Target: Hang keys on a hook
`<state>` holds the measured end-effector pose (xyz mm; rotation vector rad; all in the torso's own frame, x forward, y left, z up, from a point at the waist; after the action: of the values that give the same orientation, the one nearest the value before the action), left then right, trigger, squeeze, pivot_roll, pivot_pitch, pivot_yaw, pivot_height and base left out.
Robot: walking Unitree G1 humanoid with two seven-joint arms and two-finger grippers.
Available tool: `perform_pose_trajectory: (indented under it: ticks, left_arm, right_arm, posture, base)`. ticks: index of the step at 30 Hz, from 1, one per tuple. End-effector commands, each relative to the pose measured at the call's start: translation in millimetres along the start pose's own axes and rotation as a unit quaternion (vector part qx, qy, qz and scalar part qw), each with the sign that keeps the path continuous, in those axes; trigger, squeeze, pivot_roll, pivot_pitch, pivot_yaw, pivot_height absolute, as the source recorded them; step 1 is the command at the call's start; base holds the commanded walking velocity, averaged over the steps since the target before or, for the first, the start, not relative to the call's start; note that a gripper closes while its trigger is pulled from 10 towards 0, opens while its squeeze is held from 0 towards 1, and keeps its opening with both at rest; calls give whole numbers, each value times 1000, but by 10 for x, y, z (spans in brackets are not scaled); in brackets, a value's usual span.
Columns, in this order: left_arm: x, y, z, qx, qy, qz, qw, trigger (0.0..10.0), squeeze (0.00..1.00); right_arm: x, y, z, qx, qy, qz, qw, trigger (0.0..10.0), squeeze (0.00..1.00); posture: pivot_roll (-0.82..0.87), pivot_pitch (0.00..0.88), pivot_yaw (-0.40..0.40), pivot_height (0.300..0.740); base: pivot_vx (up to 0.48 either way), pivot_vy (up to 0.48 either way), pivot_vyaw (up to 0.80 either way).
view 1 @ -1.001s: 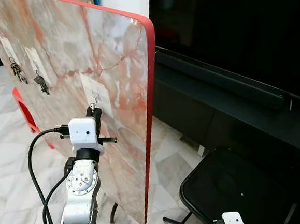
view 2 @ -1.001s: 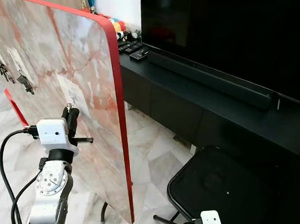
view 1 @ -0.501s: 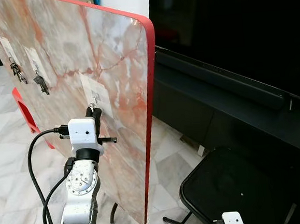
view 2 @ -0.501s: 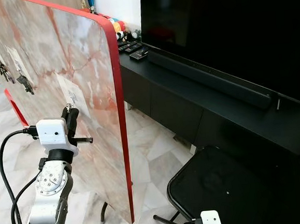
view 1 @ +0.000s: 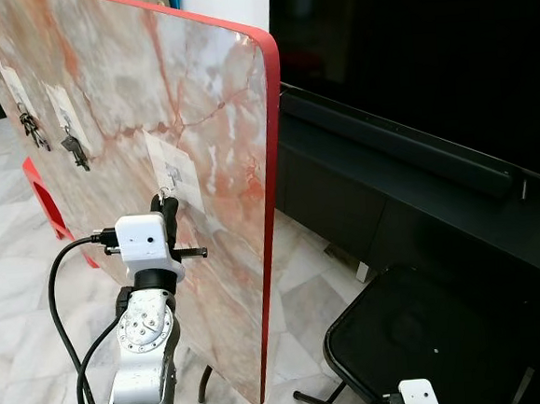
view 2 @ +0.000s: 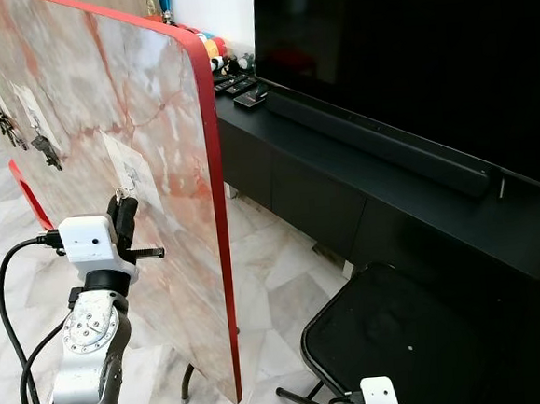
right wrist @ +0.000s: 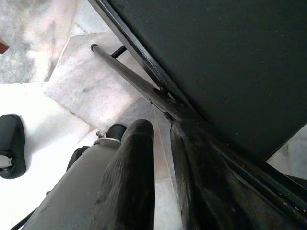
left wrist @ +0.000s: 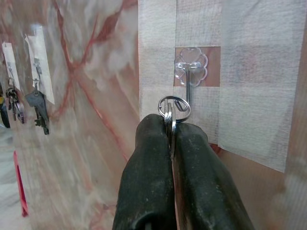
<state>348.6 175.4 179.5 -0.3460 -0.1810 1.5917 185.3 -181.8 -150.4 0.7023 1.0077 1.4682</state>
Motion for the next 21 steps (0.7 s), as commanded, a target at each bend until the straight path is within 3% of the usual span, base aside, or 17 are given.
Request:
perform_pose_trajectory:
  ticks: [1,17,21]
  left_arm:
    - [2,22,-78,17,12,2,1000,10000,0]
    - [0,11,-141,36,29,6,999,10000,0]
    - [-89,2,-107,32,29,-19,999,10000,0]
  right_arm:
    - [-37,1,-6,3,4,-4,1000,10000,0]
    - [-38,1,-3,2,4,-4,1000,10000,0]
    - [-39,1,-4,2,4,-5,1000,10000,0]
  posture:
    - [59,0,-86,740]
    - [59,0,-87,740]
    - [59,0,-87,740]
  base:
    - [0,0,0]
    - [0,0,0]
    - [0,0,0]
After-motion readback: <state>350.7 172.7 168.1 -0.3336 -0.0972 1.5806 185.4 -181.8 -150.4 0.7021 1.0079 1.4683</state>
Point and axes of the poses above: a point about 5 cm out from each wrist's last joint towards the gripper, its own y axis pointing back from the gripper into the wrist, its own z axis along the axis of the wrist's last joint, x = y × z, the point moved 6 cm from there along -y, pointing out of the wrist towards the gripper, and after that the axes turned 10 degrees about y, right-handed, at the moved point
